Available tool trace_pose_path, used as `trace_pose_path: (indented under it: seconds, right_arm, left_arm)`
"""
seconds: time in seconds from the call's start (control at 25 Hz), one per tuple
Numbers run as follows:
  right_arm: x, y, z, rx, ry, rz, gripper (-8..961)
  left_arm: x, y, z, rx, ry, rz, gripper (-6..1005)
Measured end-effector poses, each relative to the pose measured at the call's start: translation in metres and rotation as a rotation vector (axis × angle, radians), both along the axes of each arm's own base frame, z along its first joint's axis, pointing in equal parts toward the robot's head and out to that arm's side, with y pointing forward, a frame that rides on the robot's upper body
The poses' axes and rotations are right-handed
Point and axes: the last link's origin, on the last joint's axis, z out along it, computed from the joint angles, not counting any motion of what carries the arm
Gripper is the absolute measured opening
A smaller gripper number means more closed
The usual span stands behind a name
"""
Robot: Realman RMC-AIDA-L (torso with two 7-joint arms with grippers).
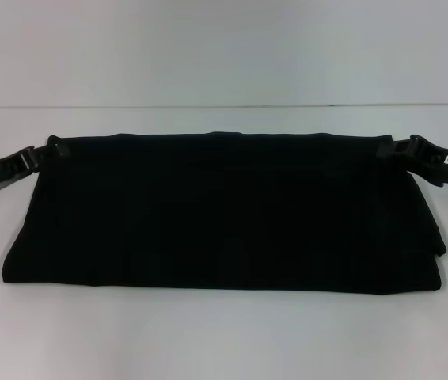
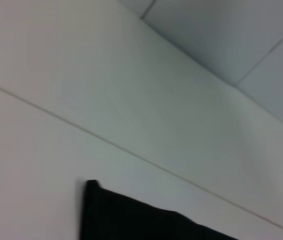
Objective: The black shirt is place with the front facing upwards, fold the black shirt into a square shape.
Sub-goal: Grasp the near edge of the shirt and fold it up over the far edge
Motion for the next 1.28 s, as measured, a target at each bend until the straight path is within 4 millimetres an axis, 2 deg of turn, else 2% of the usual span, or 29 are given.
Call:
trace_pose_path:
  seconds: [0.48, 1.28]
  right_arm:
    - [-0.003, 0.001, -0.001, -0.005, -0.001, 0.006, 64]
    - [-0.004, 0.001, -0.004, -0.016, 0.005, 0.008, 64]
  left_arm:
    - [0.001, 0.003, -0.016, -0.012, 0.084, 0.001, 864]
    - [0.012, 0.007, -0.031, -0.045, 0.149, -0.045, 846]
